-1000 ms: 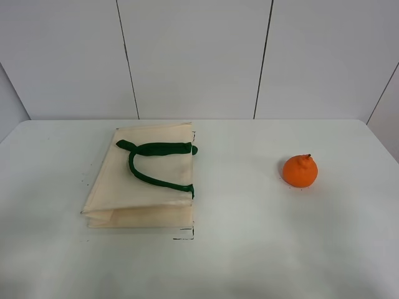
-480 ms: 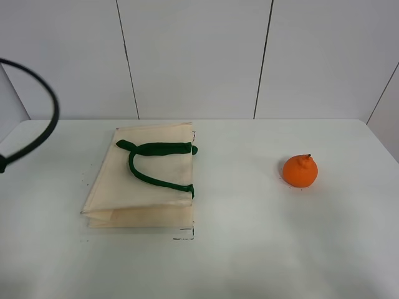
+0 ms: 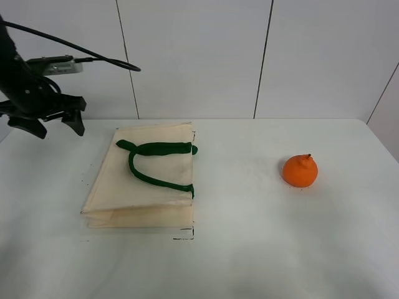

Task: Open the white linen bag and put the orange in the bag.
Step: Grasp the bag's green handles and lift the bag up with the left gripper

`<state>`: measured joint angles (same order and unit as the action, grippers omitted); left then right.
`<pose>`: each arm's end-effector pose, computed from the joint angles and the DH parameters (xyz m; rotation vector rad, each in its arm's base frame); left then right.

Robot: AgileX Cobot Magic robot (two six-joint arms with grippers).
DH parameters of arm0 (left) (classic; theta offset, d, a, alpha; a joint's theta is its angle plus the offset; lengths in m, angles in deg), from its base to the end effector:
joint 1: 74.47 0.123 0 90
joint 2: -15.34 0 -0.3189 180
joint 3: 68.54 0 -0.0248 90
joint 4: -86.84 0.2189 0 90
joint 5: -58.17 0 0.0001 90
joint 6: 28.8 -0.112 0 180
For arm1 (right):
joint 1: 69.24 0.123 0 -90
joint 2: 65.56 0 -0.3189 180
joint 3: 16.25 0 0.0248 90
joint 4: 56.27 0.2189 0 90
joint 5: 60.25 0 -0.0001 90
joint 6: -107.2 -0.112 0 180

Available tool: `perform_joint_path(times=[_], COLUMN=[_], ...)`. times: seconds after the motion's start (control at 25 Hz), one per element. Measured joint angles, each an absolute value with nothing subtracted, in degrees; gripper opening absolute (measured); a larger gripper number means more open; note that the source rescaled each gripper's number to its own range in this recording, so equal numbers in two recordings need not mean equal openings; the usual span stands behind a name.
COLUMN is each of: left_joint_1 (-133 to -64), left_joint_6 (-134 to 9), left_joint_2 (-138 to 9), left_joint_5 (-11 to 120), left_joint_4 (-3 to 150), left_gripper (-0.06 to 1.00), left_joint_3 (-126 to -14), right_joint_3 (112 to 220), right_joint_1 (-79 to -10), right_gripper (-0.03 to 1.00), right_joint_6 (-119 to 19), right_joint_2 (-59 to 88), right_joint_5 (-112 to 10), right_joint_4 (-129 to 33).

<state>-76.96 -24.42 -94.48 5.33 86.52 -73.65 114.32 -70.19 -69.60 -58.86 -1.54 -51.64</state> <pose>0.3685 -0.0165 0.2879 -0.0488 2.7501 -0.0397 -0.0472 0.0085 0.2559 -0.0415 2.0017 0.0496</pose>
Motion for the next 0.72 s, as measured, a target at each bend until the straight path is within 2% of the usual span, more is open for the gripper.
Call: perform_joint_path(times=[0.4,0.72], left_joint_1=[-88.08,-91.25], left_joint_6=[-14.68,-9.6], left_joint_2=[-112.41,-120.71], left_joint_5=[4.99,7.24], left_joint_4=[86.53,88.91], left_gripper=[1.0,1.0], left_joint_3=[-88.46,-90.23], right_joint_3=[114.32,114.32], right_joint_1=[-70.19,-70.19], right_gripper=[1.0,1.0], right_joint_6=[-69.6,-69.6], right_joint_2=[-58.86,-58.86], right_joint_5=[-1.54,-1.54], right_joint_4=[-51.64,-51.64])
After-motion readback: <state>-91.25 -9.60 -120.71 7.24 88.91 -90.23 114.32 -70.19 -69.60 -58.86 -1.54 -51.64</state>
